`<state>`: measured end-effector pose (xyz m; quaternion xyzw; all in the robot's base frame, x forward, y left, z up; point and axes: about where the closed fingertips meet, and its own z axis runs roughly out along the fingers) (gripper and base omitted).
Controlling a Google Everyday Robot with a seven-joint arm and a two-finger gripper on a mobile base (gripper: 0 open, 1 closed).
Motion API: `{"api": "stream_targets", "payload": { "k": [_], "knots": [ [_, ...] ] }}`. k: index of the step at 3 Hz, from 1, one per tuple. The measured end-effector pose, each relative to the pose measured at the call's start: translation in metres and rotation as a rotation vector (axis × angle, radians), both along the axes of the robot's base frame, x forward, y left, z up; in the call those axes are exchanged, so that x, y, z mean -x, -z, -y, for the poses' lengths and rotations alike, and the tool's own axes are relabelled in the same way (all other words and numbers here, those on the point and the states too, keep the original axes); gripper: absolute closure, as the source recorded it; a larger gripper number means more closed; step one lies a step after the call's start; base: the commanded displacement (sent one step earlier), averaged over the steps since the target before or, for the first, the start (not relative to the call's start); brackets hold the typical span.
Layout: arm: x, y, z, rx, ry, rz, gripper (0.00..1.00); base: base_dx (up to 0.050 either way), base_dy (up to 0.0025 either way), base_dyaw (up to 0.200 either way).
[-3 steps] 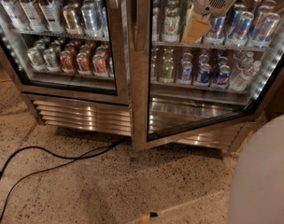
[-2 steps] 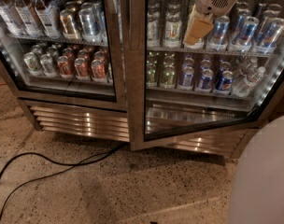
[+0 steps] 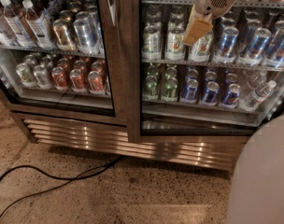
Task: Close right fridge door
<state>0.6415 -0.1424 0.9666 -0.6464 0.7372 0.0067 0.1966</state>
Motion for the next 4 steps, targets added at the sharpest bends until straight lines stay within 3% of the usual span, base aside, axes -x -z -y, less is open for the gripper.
{"api": "stream_targets", "payload": {
  "k": [2, 4],
  "knots": [
    [0.0000, 0.0000, 0.0000, 0.000, 0.000, 0.000, 1.00, 0.049, 0.00000, 0.000],
    [0.0000, 0.0000, 0.0000, 0.000, 0.000, 0.000, 1.00, -0.050, -0.00013, 0.001]
  ]
}}
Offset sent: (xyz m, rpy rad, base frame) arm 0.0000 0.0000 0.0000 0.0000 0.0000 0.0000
